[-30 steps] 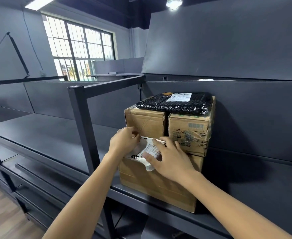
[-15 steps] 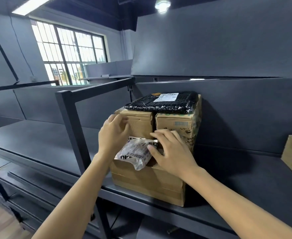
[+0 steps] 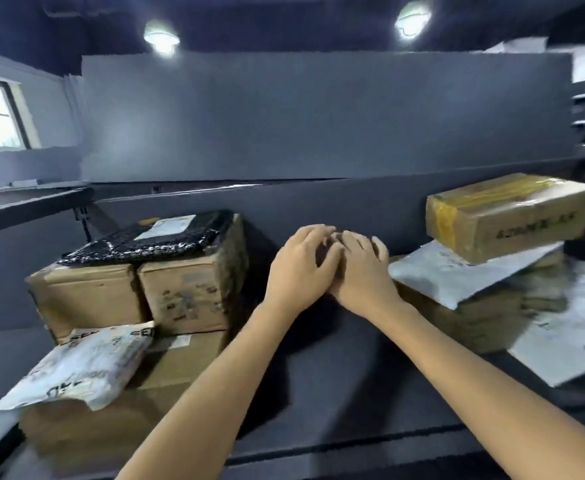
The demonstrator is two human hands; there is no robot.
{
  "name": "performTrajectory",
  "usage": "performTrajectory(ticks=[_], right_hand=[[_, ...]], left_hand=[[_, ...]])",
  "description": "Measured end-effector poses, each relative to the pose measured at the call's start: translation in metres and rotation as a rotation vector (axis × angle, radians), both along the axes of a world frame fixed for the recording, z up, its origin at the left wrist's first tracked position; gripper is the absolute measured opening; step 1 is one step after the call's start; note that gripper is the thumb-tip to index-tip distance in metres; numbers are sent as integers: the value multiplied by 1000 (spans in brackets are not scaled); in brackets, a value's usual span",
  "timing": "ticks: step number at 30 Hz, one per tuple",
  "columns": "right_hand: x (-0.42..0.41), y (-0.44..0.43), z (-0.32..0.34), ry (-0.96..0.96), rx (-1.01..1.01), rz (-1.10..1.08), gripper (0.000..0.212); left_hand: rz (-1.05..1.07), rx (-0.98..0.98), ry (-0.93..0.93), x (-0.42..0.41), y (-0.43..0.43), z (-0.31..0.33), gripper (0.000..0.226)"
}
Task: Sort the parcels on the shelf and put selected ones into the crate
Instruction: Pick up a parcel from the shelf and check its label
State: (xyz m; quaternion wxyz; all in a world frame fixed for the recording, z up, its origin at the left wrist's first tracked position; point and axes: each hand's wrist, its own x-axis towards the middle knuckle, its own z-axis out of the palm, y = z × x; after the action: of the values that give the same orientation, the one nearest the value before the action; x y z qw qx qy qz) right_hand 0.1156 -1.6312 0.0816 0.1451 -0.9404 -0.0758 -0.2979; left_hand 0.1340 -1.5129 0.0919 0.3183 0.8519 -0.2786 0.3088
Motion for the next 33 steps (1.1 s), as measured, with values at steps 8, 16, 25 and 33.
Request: performTrajectory(ticks=[8,16,25,33], right_hand=[[-61,-161,-19,115,95,-487,55],[-83,-213,-30,80,428,-481,61],[-21,-201,-10,90,1825,-38,82],[23,-206,9,116,2025,24,70]], left_hand=[[-195,136,232,14,-120,-28,53],[-286,149,345,11,-170,-43,60],[-173,179,373,21,-154,-49,60],[-111,249,351,38,-163,-44,63]])
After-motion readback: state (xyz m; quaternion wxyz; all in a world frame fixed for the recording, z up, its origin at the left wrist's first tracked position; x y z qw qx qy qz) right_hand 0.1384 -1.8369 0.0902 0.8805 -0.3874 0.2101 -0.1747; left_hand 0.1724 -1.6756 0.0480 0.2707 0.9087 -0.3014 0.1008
